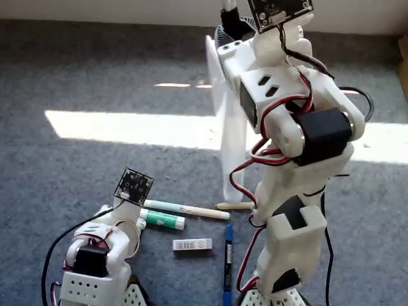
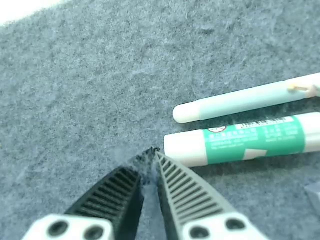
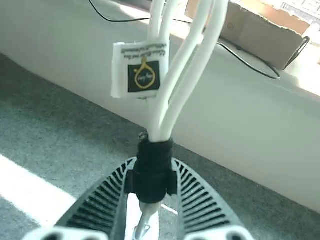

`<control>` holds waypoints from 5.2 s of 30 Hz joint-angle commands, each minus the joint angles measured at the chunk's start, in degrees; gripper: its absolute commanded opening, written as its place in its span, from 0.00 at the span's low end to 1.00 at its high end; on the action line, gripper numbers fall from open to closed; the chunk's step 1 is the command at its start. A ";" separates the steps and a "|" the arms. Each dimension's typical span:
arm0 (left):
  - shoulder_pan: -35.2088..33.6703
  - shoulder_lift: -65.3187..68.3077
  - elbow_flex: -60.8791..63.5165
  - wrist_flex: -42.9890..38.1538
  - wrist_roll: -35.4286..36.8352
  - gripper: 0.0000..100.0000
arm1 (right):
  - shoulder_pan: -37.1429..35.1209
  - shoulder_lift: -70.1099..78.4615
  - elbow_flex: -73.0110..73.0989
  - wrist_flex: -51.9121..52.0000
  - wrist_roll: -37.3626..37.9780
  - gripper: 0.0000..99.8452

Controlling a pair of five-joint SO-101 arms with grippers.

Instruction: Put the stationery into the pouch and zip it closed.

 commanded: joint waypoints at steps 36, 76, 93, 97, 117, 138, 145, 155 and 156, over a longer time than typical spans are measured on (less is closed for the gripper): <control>-0.13 -0.13 1.10 0.35 0.70 0.01 | 20.35 0.75 -6.11 0.66 -29.89 0.01; -0.13 -0.13 1.10 0.35 0.70 0.01 | 4.88 14.73 -6.11 -18.15 -30.15 0.01; -0.13 -0.13 1.10 0.35 0.70 0.01 | 4.70 16.04 -6.11 -2.42 -29.80 0.01; -0.13 -0.13 1.10 0.35 0.70 0.01 | 4.79 12.44 -6.11 0.84 -29.71 0.01; -0.13 -0.13 1.10 0.35 0.70 0.01 | 4.88 4.53 -5.93 1.10 -25.14 0.00; -0.13 -0.13 1.10 0.35 0.70 0.01 | 7.34 -16.22 33.27 0.92 -24.97 0.00; -0.13 -0.13 1.10 0.35 0.70 0.01 | 7.25 -26.51 51.21 0.84 -25.23 0.00; -0.13 -0.13 1.10 0.35 0.70 0.01 | 7.43 -39.87 70.20 0.66 -25.32 0.00; -0.13 -0.13 1.10 0.35 0.70 0.01 | 7.43 -41.27 71.69 0.66 -25.32 0.00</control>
